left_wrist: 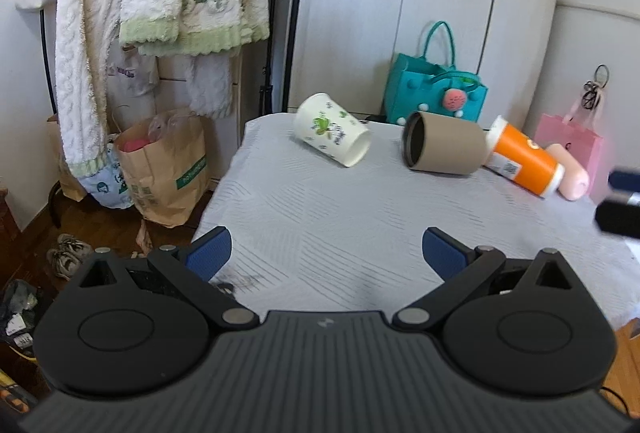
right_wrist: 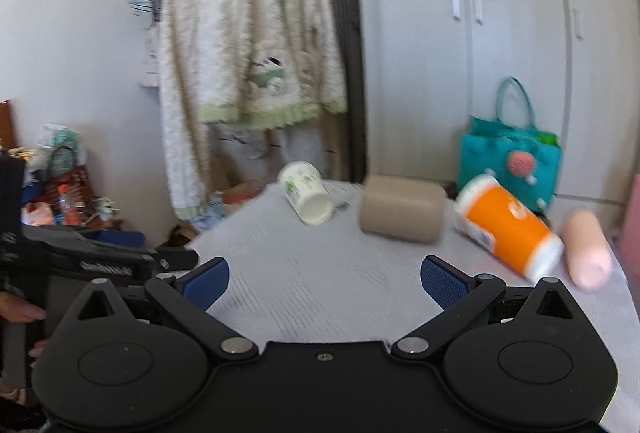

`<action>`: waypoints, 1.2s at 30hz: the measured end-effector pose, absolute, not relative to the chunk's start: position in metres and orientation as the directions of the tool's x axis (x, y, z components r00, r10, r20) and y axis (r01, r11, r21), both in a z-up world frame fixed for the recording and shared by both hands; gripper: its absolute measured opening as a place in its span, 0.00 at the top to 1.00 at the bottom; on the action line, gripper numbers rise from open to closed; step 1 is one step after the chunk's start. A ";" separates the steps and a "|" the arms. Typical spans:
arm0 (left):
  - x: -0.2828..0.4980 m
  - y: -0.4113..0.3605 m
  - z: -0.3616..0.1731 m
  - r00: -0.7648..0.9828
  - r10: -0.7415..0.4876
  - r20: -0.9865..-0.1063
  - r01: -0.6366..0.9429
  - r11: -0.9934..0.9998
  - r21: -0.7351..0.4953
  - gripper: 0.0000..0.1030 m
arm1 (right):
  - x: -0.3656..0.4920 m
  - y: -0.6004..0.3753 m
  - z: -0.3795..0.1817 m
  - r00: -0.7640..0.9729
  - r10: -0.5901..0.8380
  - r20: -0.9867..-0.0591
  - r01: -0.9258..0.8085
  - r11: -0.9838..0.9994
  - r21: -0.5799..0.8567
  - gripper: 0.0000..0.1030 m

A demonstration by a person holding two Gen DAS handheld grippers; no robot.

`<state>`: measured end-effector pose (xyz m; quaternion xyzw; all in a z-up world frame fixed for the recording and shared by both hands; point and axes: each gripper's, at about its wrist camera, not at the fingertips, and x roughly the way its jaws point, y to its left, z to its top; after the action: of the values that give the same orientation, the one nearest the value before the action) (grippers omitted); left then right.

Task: Flip cup upright
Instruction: 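Reach the right gripper to the tipped white paper cup and grasp it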

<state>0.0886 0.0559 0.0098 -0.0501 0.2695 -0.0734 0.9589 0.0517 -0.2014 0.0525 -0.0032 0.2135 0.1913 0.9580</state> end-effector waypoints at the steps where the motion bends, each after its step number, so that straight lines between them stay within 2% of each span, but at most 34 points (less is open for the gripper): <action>1: 0.093 0.059 0.011 0.844 -0.166 -0.510 0.112 0.984 -0.136 0.00 | 0.057 -0.198 0.056 0.835 0.382 -0.397 -0.390 0.919 0.063 0.00; 5: 0.108 0.077 0.018 0.854 -0.167 -0.492 0.090 0.980 -0.176 0.00 | 0.086 -0.184 0.068 0.805 0.483 -0.345 -0.502 0.864 0.037 0.00; 11: 0.144 0.100 0.015 0.824 -0.186 -0.535 0.052 0.965 -0.256 0.00 | 0.166 -0.149 0.076 0.640 0.563 -0.522 -0.615 0.784 0.091 0.00; 17: 0.176 0.110 0.012 0.800 -0.187 -0.569 0.040 0.965 -0.261 0.00 | 0.213 -0.106 0.059 0.606 0.487 -0.628 -0.662 0.747 -0.060 0.02; 21: 0.185 0.115 0.012 0.804 -0.171 -0.569 0.021 0.965 -0.260 0.00 | 0.235 -0.081 0.046 0.622 0.440 -0.647 -0.682 0.711 -0.172 0.02; 26: 0.190 0.124 0.008 0.801 -0.161 -0.576 -0.011 0.959 -0.283 0.00 | 0.265 -0.065 0.029 0.645 0.395 -0.654 -0.672 0.702 -0.238 0.03; 27: 0.191 0.125 0.007 0.799 -0.160 -0.580 -0.016 0.958 -0.286 0.00 | 0.271 -0.063 0.026 0.650 0.384 -0.655 -0.666 0.704 -0.248 0.06; 29: 0.193 0.127 0.004 0.795 -0.159 -0.585 -0.021 0.957 -0.289 0.00 | 0.284 -0.063 0.021 0.641 0.382 -0.666 -0.665 0.710 -0.232 0.18; 32: 0.195 0.127 0.000 0.791 -0.157 -0.592 -0.025 0.958 -0.287 0.00 | 0.305 -0.070 0.017 0.608 0.399 -0.687 -0.655 0.741 -0.149 0.19; 36: 0.197 0.127 -0.001 0.788 -0.155 -0.597 -0.029 0.958 -0.287 0.00 | 0.320 -0.076 0.011 0.599 0.385 -0.702 -0.637 0.760 -0.127 0.19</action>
<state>0.1968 0.1273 -0.0006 -0.1416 0.3242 -0.0336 0.9347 0.3199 -0.0761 0.0107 -0.1861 0.3394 0.2922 0.8745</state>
